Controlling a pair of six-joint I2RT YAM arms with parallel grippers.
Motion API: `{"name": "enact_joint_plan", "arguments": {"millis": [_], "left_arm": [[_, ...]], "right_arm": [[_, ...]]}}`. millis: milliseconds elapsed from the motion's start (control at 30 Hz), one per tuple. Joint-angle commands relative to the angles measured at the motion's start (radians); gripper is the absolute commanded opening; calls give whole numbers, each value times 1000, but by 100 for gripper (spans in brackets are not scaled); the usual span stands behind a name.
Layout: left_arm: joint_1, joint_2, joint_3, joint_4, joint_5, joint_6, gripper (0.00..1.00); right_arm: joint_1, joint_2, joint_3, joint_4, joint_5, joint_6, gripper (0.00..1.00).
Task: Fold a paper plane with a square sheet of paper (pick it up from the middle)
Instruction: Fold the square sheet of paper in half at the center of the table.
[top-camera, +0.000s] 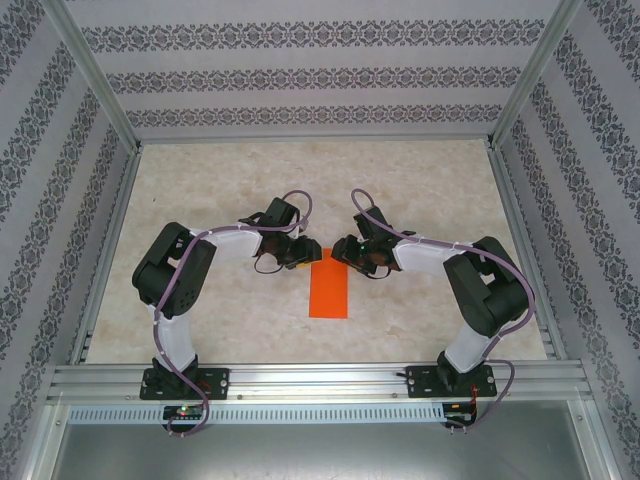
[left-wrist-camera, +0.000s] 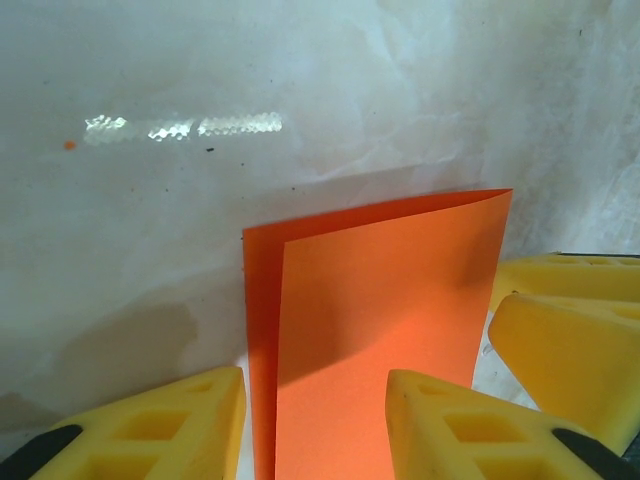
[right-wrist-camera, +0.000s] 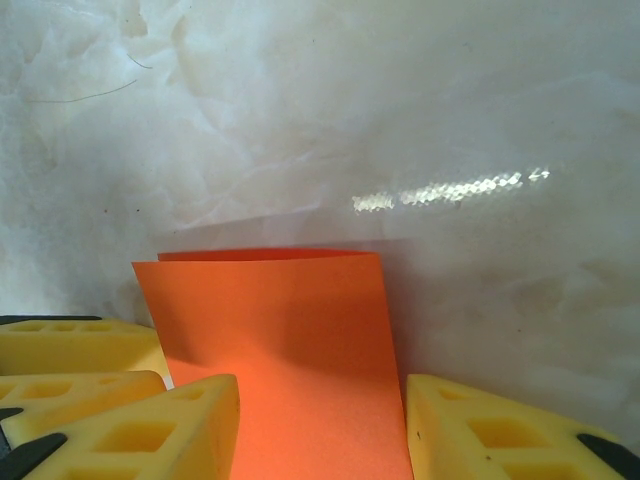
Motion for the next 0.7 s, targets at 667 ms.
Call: {"name": "enact_joint_plan", "arguments": {"millis": [667], "left_arm": [[9,10,11,72,132,-17,35]], "right_arm": [[3,5,-2,12,0,12,48]]}}
